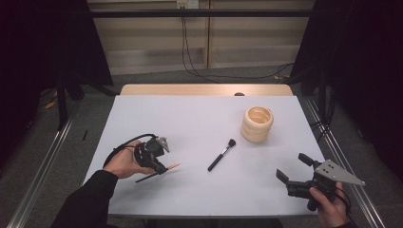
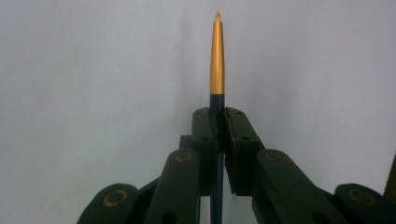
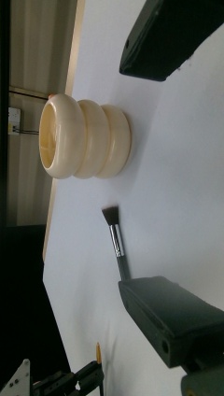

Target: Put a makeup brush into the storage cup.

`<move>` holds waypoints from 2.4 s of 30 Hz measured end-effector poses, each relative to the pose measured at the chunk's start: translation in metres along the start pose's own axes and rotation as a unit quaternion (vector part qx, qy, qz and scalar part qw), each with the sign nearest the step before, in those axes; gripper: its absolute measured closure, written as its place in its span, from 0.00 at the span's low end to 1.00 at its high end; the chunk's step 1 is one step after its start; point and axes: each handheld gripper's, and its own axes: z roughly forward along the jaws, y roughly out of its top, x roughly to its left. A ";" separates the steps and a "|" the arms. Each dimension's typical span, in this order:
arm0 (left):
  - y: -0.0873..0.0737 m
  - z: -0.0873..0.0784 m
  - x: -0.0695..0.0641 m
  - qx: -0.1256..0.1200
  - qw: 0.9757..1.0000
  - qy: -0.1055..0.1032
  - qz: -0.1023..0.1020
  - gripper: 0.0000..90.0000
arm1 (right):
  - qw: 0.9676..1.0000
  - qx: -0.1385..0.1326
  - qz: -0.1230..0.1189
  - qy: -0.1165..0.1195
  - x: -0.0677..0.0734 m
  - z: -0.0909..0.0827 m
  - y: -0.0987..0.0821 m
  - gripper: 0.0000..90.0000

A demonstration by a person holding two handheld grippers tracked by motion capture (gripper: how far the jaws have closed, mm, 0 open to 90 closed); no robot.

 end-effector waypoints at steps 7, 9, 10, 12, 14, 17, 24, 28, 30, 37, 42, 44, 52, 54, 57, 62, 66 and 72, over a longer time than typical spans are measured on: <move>-0.002 -0.008 0.001 -0.026 0.999 -0.008 -0.020 0.93 | 1.000 0.000 0.000 -0.001 0.000 0.000 0.000 0.00; -0.003 -0.009 0.001 -0.039 0.999 -0.012 -0.028 0.93 | 1.000 0.000 0.001 -0.001 0.000 0.000 0.000 0.00; -0.004 -0.009 0.001 -0.050 0.998 -0.009 -0.034 0.93 | 1.000 0.000 0.001 -0.002 0.000 0.000 0.000 0.00; -0.005 -0.012 0.002 -0.066 0.997 -0.009 -0.042 0.93 | 1.000 0.000 0.002 -0.002 0.000 0.000 0.000 0.00; -0.007 -0.015 0.003 -0.084 0.995 -0.005 -0.048 0.93 | 1.000 0.000 0.002 -0.002 0.000 0.000 0.000 0.00; -0.010 -0.019 0.001 -0.105 0.993 0.008 -0.048 0.93 | 1.000 0.000 0.002 -0.002 0.000 0.000 0.000 0.00; -0.016 -0.028 0.002 -0.173 0.982 0.034 -0.073 0.93 | 1.000 -0.001 0.003 0.000 0.000 0.000 0.000 0.00; -0.019 -0.030 0.002 -0.209 0.973 0.037 -0.094 0.93 | 1.000 0.000 0.002 0.000 0.000 0.000 0.000 0.00; -0.020 -0.032 0.001 -0.222 0.969 0.045 -0.098 0.93 | 1.000 0.000 0.002 0.000 0.000 0.000 0.000 0.00; -0.024 -0.037 -0.003 -0.262 0.956 0.062 -0.115 0.93 | 1.000 0.001 0.002 0.000 0.000 0.000 0.000 0.00; -0.024 -0.036 -0.008 -0.281 0.950 0.067 -0.117 0.93 | 1.000 0.000 0.003 -0.001 0.000 0.000 0.000 0.00; -0.024 -0.035 -0.010 -0.285 0.949 0.074 -0.114 0.93 | 1.000 0.001 0.002 0.000 0.000 0.000 0.000 0.00; -0.028 -0.036 -0.018 -0.332 0.930 0.115 -0.109 0.93 | 1.000 0.000 0.001 0.000 0.000 0.000 0.000 0.00; -0.029 -0.037 -0.019 -0.348 0.924 0.120 -0.103 0.93 | 1.000 0.000 0.001 0.001 0.000 0.000 0.000 0.00; -0.030 -0.039 -0.020 -0.373 0.913 0.124 -0.106 0.93 | 1.000 0.000 0.001 0.000 0.000 0.000 0.000 0.00; -0.033 -0.041 -0.023 -0.395 0.902 0.136 -0.108 0.93 | 1.000 0.000 0.001 0.001 0.000 0.000 0.000 0.00; -0.036 -0.045 -0.027 -0.431 0.885 0.133 -0.112 0.93 | 1.000 -0.001 0.001 0.001 0.000 0.000 0.000 0.00; -0.041 -0.046 -0.034 -0.467 0.869 0.129 -0.106 0.93 | 1.000 -0.001 0.001 0.001 0.000 0.000 0.000 0.00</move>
